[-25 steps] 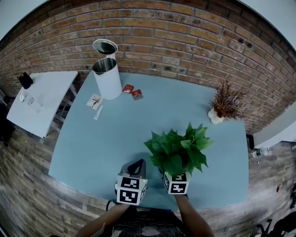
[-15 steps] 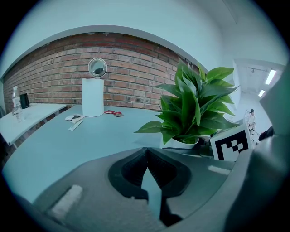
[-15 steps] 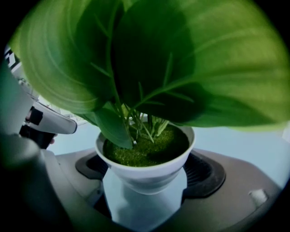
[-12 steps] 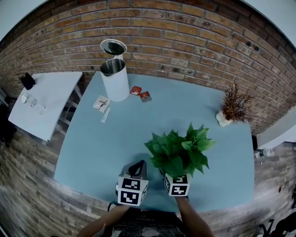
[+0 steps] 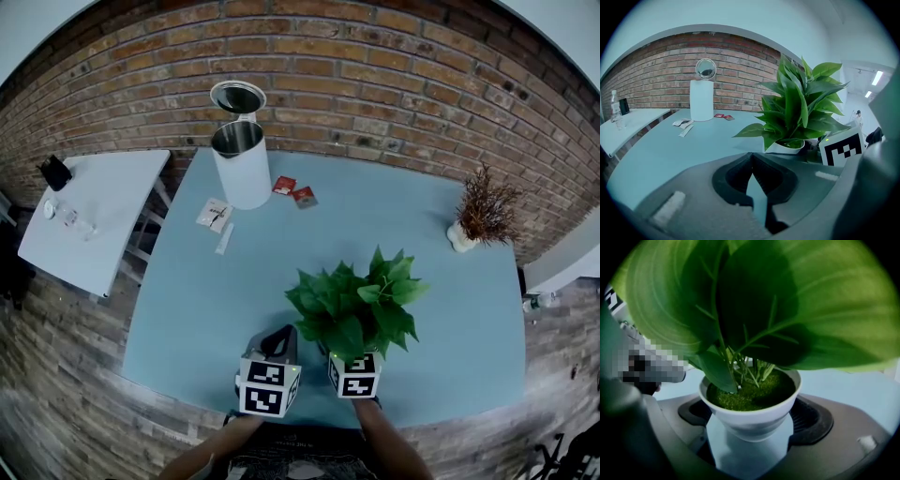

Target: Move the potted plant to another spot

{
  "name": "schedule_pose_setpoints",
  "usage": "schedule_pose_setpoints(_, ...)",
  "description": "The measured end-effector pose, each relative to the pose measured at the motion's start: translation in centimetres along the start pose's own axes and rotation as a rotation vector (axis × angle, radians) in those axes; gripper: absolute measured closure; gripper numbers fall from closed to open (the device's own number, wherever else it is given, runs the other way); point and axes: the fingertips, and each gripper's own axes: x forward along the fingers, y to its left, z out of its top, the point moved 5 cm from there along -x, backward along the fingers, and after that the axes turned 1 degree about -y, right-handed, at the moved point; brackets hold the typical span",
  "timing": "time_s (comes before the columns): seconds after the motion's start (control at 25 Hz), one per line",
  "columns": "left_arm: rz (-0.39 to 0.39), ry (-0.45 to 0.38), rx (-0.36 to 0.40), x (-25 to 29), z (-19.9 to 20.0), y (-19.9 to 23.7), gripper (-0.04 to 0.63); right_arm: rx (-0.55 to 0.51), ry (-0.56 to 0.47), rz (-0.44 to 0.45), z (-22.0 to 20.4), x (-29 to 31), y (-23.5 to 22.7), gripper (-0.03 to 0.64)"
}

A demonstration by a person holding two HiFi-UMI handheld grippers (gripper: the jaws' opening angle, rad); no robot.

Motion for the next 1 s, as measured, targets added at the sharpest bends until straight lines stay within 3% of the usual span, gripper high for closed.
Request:
schedule_pose_setpoints(0.76, -0.011, -0.003, -0.003, -2.2, -0.7, 6.1, 0.597, -0.002, -0.008, 0.005, 0.9, 2.7, 6.7, 0.112)
schedule_pose_setpoints(1.0, -0.029, -0.011, -0.002, -2.7, -1.5, 9.8, 0.597, -0.009, -0.015, -0.004, 0.9, 4.7, 10.3, 0.112)
